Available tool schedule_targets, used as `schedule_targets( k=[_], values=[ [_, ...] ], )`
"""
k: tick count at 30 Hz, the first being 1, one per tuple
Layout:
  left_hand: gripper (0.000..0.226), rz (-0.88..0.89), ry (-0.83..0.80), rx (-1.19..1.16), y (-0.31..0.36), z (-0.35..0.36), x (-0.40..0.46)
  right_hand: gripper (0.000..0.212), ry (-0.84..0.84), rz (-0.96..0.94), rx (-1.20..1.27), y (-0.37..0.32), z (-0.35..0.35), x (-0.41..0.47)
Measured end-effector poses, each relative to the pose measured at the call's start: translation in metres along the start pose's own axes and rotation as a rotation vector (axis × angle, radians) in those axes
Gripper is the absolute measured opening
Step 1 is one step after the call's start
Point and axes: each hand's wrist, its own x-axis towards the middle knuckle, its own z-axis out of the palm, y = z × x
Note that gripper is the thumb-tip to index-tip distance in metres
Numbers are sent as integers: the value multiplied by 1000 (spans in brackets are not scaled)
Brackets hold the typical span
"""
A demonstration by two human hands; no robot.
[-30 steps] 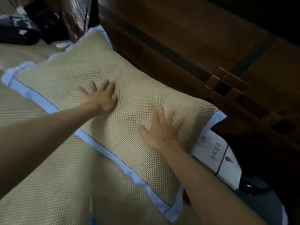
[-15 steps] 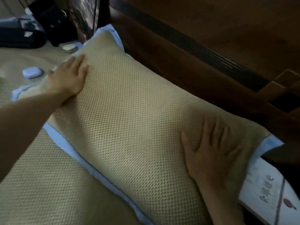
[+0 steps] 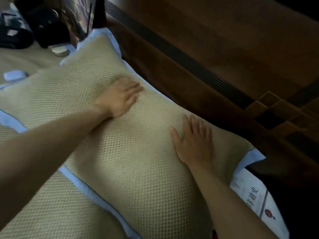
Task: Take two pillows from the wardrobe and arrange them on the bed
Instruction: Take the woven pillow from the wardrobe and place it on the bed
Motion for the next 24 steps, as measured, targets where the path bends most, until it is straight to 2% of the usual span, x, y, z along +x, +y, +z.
schedule_targets(
  k=[1,3,6,8,11,13,15,19,22,24],
  values=[
    [58,-57,54,36,-18,3,-5,80,11,20,-8,16,-1,-8],
    [59,-237,49,86,-47,0,-20,84,-5,58,5,35,-7,-19],
    [64,-552,57,12,-77,-8,-48,96,-59,128,70,50,-14,-30],
    [76,-779,50,-84,-92,-16,-88,108,-120,174,130,56,-19,-24],
    [121,-1213,258,-462,-80,-10,-168,117,-117,186,43,60,-29,-12],
    [137,-1389,207,-763,-48,3,-208,107,-59,174,-29,60,-28,-13],
    [138,-1401,128,-928,-15,13,-210,93,27,137,-47,60,-23,-21],
    [119,-1419,156,-1164,24,5,-137,72,133,93,-148,73,-28,-25],
    [111,-1355,82,-1064,20,5,-116,69,123,136,-66,67,-34,-36],
    [103,-1317,47,-955,11,-4,-136,75,90,68,37,49,-30,-63]
  ],
)
